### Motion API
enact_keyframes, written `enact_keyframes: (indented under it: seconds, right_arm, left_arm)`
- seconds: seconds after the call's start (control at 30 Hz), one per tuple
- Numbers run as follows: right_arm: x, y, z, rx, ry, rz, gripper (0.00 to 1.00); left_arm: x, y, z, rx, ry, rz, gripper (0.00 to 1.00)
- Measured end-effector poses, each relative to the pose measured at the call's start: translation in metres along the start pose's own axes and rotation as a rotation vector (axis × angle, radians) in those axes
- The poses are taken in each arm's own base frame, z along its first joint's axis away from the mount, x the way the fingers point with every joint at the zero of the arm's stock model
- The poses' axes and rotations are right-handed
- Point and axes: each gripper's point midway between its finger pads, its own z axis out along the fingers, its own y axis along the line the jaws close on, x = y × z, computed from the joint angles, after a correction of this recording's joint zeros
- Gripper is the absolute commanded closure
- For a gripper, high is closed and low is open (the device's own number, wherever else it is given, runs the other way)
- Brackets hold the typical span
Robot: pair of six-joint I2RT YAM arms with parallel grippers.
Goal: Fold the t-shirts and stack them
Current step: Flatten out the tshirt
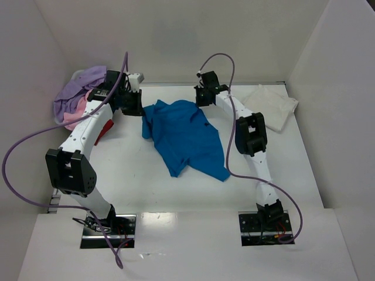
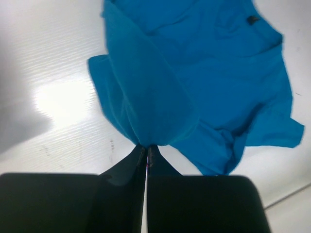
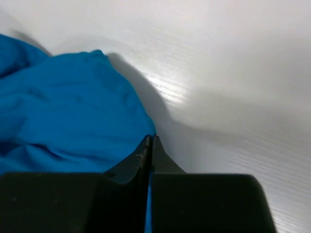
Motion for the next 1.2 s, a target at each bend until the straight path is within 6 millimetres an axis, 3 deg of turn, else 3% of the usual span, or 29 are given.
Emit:
enact_keyframes:
  seconds: [0.1,0.2,0.23,0.27,0.3,0.33,0.37,0.4,0.47,0.5,0.53,0.63,0.73,0.93,1.0,1.1,1.2]
  right_arm:
    - [-0.025,-0.005,-0.019,0.031,-0.050,0.014,1.00]
    - [-0.063,-0.021,-0.062,0.042,-0.127,0.063,1.00]
    - [-0.092,-0.037,-0.100,0.057,-0.198,0.095,1.00]
    - [-0.103,-0.042,-0.116,0.064,-0.228,0.104,1.00]
    - [-0.127,-0.056,-0.153,0.082,-0.303,0.122,1.00]
    - [-0.160,-0.072,-0.214,0.111,-0.419,0.138,1.00]
    - [-0.194,-0.079,-0.298,0.131,-0.579,0.140,1.00]
    - [-0.202,-0.077,-0.322,0.134,-0.624,0.137,1.00]
    - [-0.216,-0.060,-0.392,0.137,-0.748,0.118,1.00]
    - [-0.218,-0.053,-0.414,0.134,-0.786,0.110,1.00]
    - [-0.219,-0.037,-0.449,0.118,-0.851,0.091,1.00]
    - [-0.203,-0.016,-0.505,0.095,-0.923,0.068,1.00]
    - [-0.192,-0.017,-0.512,0.102,-0.921,0.072,1.00]
    - [-0.163,-0.049,-0.466,0.169,-0.791,0.126,1.00]
    - [-0.156,-0.052,-0.459,0.180,-0.768,0.134,1.00]
    - [-0.145,-0.052,-0.469,0.194,-0.774,0.142,1.00]
    - [-0.129,-0.046,-0.495,0.199,-0.811,0.155,1.00]
  left_arm:
    - [-0.003,0.020,-0.003,-0.078,-0.011,-0.020,1.00]
    - [-0.012,0.050,-0.014,-0.171,-0.045,-0.052,1.00]
    - [-0.020,0.061,-0.022,-0.205,-0.066,-0.065,1.00]
    - [-0.032,0.071,-0.032,-0.237,-0.106,-0.073,1.00]
    - [-0.038,0.075,-0.038,-0.253,-0.125,-0.076,1.00]
    - [-0.052,0.079,-0.049,-0.275,-0.163,-0.075,1.00]
    - [-0.061,0.078,-0.055,-0.279,-0.190,-0.068,1.00]
    - [-0.076,0.071,-0.064,-0.273,-0.231,-0.052,1.00]
    - [-0.094,0.059,-0.075,-0.264,-0.285,-0.024,1.00]
    - [-0.102,0.055,-0.081,-0.265,-0.314,-0.012,1.00]
    - [-0.106,0.054,-0.087,-0.270,-0.331,-0.009,1.00]
    - [-0.109,0.051,-0.097,-0.275,-0.353,-0.005,1.00]
    - [-0.113,0.046,-0.107,-0.270,-0.377,0.002,1.00]
    - [-0.126,0.037,-0.131,-0.268,-0.429,0.016,1.00]
    - [-0.128,0.033,-0.135,-0.256,-0.433,0.022,1.00]
    - [-0.130,0.023,-0.143,-0.207,-0.438,0.039,1.00]
    - [-0.130,0.010,-0.146,-0.141,-0.433,0.078,1.00]
